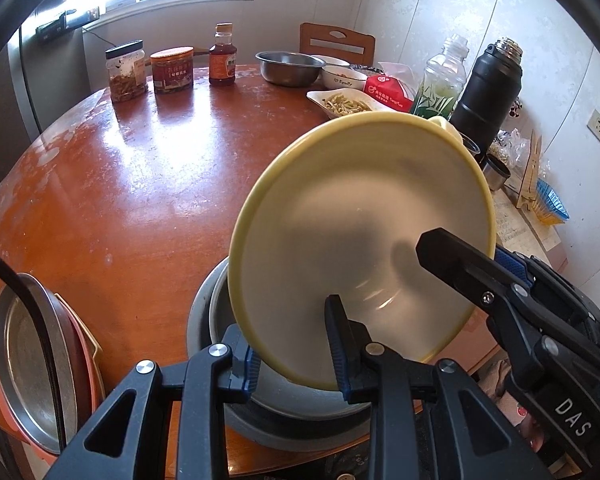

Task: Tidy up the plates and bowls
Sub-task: 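Carry the yellow bowl with both grippers over the nested steel bowls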

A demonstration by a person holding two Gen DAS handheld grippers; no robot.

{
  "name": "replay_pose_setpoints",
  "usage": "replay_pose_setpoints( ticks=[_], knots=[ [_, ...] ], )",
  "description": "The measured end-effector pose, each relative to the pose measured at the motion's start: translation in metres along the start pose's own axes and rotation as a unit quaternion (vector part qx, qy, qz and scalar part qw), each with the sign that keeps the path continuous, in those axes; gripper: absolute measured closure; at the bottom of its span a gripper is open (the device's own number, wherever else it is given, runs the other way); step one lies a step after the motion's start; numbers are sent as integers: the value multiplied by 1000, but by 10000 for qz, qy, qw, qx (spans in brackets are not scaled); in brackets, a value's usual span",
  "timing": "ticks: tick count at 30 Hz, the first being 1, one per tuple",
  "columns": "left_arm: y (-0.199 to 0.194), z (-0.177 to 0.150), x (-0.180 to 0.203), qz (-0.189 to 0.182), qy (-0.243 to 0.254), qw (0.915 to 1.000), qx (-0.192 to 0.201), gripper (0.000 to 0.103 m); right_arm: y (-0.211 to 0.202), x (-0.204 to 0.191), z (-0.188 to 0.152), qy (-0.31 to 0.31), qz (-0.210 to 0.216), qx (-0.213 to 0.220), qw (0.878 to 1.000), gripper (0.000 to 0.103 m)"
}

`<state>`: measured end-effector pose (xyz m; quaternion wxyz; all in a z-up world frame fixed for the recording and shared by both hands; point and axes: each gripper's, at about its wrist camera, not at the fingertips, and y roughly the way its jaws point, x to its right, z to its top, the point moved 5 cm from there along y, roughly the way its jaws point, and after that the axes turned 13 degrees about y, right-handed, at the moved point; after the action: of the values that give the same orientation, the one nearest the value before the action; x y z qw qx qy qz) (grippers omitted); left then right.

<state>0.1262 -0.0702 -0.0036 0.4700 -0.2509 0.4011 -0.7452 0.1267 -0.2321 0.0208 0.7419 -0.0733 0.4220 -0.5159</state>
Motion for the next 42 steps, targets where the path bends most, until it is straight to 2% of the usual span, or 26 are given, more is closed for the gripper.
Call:
replay_pose_setpoints(
  ticks=[11,16,25,42],
  knots=[
    [3,-5,-3,170,-46,9998,74,73,9,-1,-4,-63,-9,-96,9999,74],
    [5,-7,-7,101,-165,9998,105,73,12,-2,-5,-94,8,-128,9999,74],
    [2,-8,-5,452,-10,9988,185,73,18,-1,-8,-156,5,-195,9997,73],
    [1,-11,-7,466,-39,9987,219,73,22,-3,-13,-247,-28,-231,9994,74]
  ],
)
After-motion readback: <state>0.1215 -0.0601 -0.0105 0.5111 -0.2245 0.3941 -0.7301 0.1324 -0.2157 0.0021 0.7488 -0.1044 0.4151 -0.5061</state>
